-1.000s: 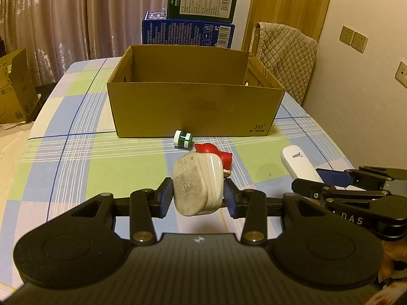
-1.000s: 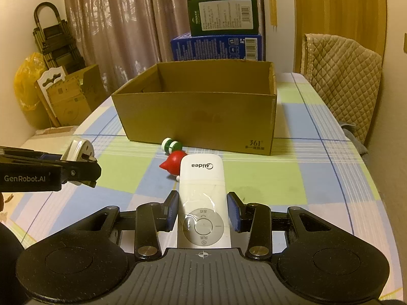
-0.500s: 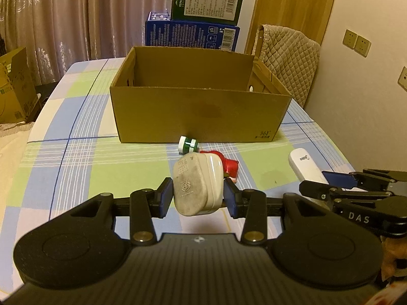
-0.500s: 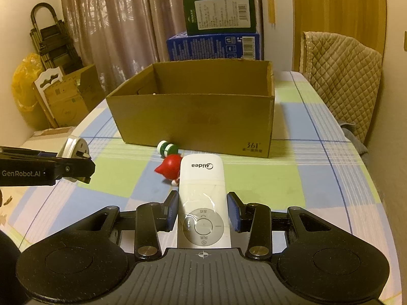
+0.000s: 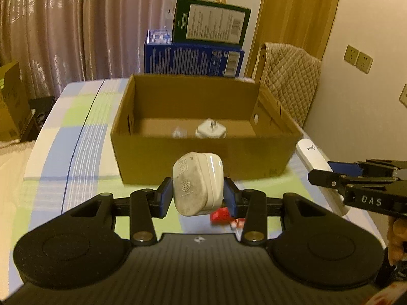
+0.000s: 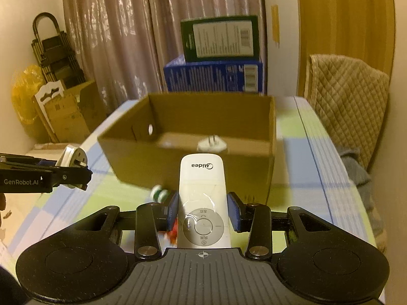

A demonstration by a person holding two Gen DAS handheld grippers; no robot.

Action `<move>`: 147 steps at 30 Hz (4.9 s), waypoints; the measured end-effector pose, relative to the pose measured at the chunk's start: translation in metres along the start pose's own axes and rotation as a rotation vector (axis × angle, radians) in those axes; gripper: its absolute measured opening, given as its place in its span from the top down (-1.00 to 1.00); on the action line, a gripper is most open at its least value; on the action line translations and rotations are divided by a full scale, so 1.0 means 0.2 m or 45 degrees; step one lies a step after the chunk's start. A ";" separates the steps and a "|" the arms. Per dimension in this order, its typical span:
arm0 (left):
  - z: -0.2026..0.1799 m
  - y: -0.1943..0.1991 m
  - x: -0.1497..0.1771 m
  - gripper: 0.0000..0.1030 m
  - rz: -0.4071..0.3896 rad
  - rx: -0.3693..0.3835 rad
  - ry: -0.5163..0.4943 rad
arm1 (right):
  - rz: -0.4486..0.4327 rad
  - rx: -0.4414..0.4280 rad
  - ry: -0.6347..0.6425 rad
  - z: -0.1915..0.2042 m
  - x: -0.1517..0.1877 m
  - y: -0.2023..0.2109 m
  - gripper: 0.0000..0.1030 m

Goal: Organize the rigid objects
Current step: 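Carry the plug adapter and remote over the box with both grippers, then open left gripper to drop the plug adapter into the box, then open right gripper to drop the remote into the box, then move both grippers back to the red figurine and green spool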

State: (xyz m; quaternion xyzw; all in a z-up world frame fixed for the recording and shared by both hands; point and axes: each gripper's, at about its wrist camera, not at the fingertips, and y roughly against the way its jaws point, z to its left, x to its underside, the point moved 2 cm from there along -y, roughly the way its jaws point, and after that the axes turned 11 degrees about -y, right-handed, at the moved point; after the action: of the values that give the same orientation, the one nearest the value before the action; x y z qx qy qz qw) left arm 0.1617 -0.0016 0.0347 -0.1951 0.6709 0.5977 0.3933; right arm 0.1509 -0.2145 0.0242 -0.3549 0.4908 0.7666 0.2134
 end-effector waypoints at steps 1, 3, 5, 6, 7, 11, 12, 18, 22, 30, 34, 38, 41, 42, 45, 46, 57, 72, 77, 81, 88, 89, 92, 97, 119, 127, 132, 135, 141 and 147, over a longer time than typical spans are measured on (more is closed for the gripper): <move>0.02 -0.01 -0.04 0.28 -0.011 0.002 0.000 | -0.007 -0.003 0.006 0.00 -0.04 -0.01 0.27; 0.07 -0.04 -0.11 0.28 -0.028 0.002 -0.002 | -0.025 -0.006 0.019 0.00 -0.13 -0.04 0.27; 0.11 -0.08 -0.20 0.28 -0.033 -0.003 -0.007 | -0.035 -0.012 0.019 -0.01 -0.22 -0.08 0.27; 0.13 -0.10 -0.23 0.28 -0.035 -0.009 -0.017 | -0.044 -0.010 0.028 -0.02 -0.26 -0.10 0.27; 0.15 -0.12 -0.26 0.28 -0.036 -0.015 -0.023 | -0.051 -0.006 0.036 -0.02 -0.31 -0.13 0.27; 0.23 -0.24 -0.39 0.28 -0.033 -0.024 -0.034 | -0.040 0.010 0.022 -0.06 -0.43 -0.25 0.27; 0.25 -0.26 -0.41 0.28 -0.029 -0.025 -0.033 | -0.031 0.013 0.018 -0.07 -0.46 -0.29 0.27; 0.31 -0.45 -0.47 0.28 0.012 -0.020 -0.036 | 0.029 0.021 -0.009 -0.11 -0.51 -0.46 0.27; 0.31 -0.55 -0.47 0.28 0.036 -0.001 -0.037 | 0.065 0.024 -0.033 -0.15 -0.51 -0.55 0.27; 0.19 -0.70 -0.45 0.28 0.081 0.052 -0.089 | 0.101 0.031 -0.067 -0.20 -0.49 -0.64 0.27; 0.14 -0.75 -0.45 0.28 0.092 0.073 -0.106 | 0.102 0.037 -0.083 -0.22 -0.49 -0.66 0.27; 0.10 -0.79 -0.44 0.28 0.109 0.084 -0.129 | 0.103 0.039 -0.098 -0.24 -0.50 -0.68 0.27; 0.09 -0.81 -0.44 0.28 0.123 0.088 -0.139 | 0.106 0.041 -0.100 -0.25 -0.50 -0.69 0.27; 0.08 -0.82 -0.44 0.28 0.125 0.087 -0.141 | 0.107 0.041 -0.099 -0.25 -0.50 -0.69 0.27; 0.08 -0.84 -0.43 0.28 0.135 0.086 -0.145 | 0.104 0.040 -0.095 -0.25 -0.50 -0.69 0.27; 0.08 -0.84 -0.43 0.28 0.138 0.084 -0.149 | 0.103 0.040 -0.093 -0.25 -0.50 -0.70 0.27; 0.06 -0.88 -0.42 0.28 0.151 0.094 -0.157 | 0.099 0.038 -0.089 -0.24 -0.51 -0.70 0.27; 0.04 -0.91 -0.40 0.28 0.167 0.100 -0.160 | 0.106 0.045 -0.097 -0.26 -0.50 -0.71 0.27; 0.03 -0.92 -0.41 0.28 0.168 0.108 -0.166 | 0.105 0.047 -0.101 -0.26 -0.50 -0.71 0.27; 0.02 -0.93 -0.41 0.28 0.166 0.104 -0.165 | 0.105 0.049 -0.100 -0.26 -0.50 -0.71 0.27; 0.01 -0.89 -0.44 0.05 0.122 0.113 -0.156 | 0.105 0.052 -0.104 -0.28 -0.49 -0.70 0.27; 0.02 -0.88 -0.44 0.05 0.118 0.105 -0.151 | 0.104 0.053 -0.105 -0.28 -0.49 -0.70 0.27; 0.05 -0.85 -0.44 0.05 0.111 0.085 -0.133 | 0.103 0.054 -0.104 -0.28 -0.49 -0.70 0.27; 0.09 -0.81 -0.43 0.05 0.105 0.059 -0.110 | 0.103 0.054 -0.100 -0.28 -0.49 -0.69 0.27; 0.13 -0.73 -0.43 0.05 0.072 0.036 -0.107 | 0.093 0.043 -0.102 -0.24 -0.49 -0.67 0.27; 0.12 -0.56 -0.41 0.05 0.026 0.024 -0.080 | 0.038 0.038 -0.112 -0.21 -0.50 -0.49 0.25; 0.09 -0.39 -0.35 0.05 0.000 -0.004 -0.068 | 0.012 0.005 -0.119 -0.13 -0.44 -0.30 0.24; 0.07 -0.28 -0.29 0.05 -0.008 -0.016 -0.042 | 0.012 -0.002 -0.118 -0.09 -0.37 -0.19 0.21; 0.02 -0.09 -0.14 0.05 0.002 -0.032 -0.003 | 0.047 0.001 -0.169 -0.07 -0.21 0.00 0.08; -0.04 0.07 0.04 0.05 0.023 -0.077 0.030 | 0.076 0.007 -0.209 -0.05 -0.03 0.16 -0.02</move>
State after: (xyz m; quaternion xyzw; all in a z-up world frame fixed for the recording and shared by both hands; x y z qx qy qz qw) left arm 0.1450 -0.0039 0.0381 -0.2080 0.6589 0.6188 0.3737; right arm 0.1367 -0.2374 0.0448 -0.2756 0.4841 0.7977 0.2309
